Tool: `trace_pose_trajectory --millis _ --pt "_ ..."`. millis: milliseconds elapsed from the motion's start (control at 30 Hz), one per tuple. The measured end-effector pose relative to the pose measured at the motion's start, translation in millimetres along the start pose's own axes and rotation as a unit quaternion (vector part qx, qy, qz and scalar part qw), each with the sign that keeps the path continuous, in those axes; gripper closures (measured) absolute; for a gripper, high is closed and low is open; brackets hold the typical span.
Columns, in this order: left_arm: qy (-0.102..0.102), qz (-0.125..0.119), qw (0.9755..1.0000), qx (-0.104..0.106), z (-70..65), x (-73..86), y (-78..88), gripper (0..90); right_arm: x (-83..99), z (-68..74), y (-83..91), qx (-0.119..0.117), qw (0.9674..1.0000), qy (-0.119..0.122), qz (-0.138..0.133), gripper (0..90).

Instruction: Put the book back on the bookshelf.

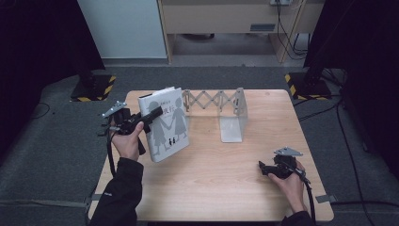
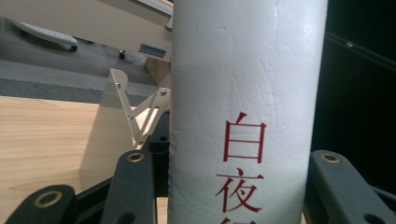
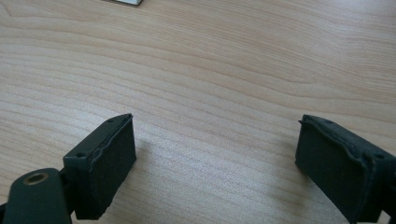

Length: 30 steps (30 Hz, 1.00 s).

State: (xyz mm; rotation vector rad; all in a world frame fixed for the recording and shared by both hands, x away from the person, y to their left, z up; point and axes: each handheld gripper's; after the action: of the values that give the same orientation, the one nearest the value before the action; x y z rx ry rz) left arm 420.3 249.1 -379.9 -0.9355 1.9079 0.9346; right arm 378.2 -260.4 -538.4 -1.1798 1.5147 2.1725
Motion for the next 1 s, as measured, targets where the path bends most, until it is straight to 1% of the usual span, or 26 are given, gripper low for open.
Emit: trace_pose_trajectory --millis 167,200,300,367,400,467,500,533,600,667,767,900,933,1000 --pt "-0.003 -0.002 0.9998 -0.021 2.6 2.2 -9.3 52.7 0.0 0.0 0.0 0.000 1.0000 0.000 0.000 12.3" --pt "-0.003 -0.002 0.9998 -0.021 2.6 2.2 -9.3 52.6 0.0 0.0 0.0 0.000 1.0000 0.000 0.000 12.4" --pt "-0.006 0.000 0.9994 -0.034 4.1 4.0 -16.9 52.7 0.0 0.0 0.0 0.000 1.0000 0.000 0.000 12.4" --pt "-0.009 0.001 0.9993 -0.037 4.6 4.5 -18.8 52.7 0.0 0.0 0.0 0.000 1.0000 0.000 0.000 12.4" --pt "-0.014 0.002 0.9989 -0.045 4.7 5.9 -22.3 52.7 0.0 0.0 0.0 0.000 1.0000 0.000 0.000 12.4" --pt "-0.020 0.004 0.9983 -0.054 4.8 8.0 -27.2 52.7 0.0 0.0 0.0 0.000 1.0000 0.000 0.000 12.3" --pt "-0.020 0.004 0.9983 -0.054 4.8 8.0 -27.2 52.7 0.0 0.0 0.0 0.000 1.0000 0.000 0.000 12.3" --pt "-0.022 0.007 0.9980 -0.059 5.1 9.3 -30.9 52.7 0.0 0.0 0.0 0.000 1.0000 0.000 0.000 12.4" --pt "-0.023 0.010 0.9978 -0.062 5.6 10.5 -34.8 52.7 0.0 0.0 0.0 0.000 1.0000 0.000 0.000 12.3" --pt "-0.029 0.010 0.9973 -0.067 5.5 11.4 -37.9 52.7 0.0 0.0 0.0 0.000 1.0000 0.000 0.000 12.3" --pt "-0.043 0.005 0.9959 -0.080 3.1 12.9 -41.8 52.7 0.0 0.0 0.0 0.000 1.0000 0.000 0.000 12.3" --pt "-0.043 -0.002 0.9954 -0.086 2.5 13.5 -46.0 52.7 0.0 0.0 0.0 0.000 1.0000 0.000 0.000 12.3" --pt "-0.043 -0.009 0.9952 -0.087 1.3 14.1 -48.6 52.6 0.0 0.0 0.0 0.000 1.0000 0.000 0.000 12.3" --pt "-0.044 -0.014 0.9950 -0.089 -0.2 13.8 -51.6 52.6 0.0 0.0 0.0 0.000 1.0000 0.000 0.000 12.3"
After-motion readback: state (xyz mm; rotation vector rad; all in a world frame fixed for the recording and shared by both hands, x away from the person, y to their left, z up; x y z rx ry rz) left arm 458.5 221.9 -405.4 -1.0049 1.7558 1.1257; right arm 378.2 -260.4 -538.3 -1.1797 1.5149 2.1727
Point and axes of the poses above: each handheld gripper's, and its own axes: y roughly backward along the jaws, x roughly out of its underside, z roughly to its left, and after that the axes turned 11 degrees about -x, right-handed
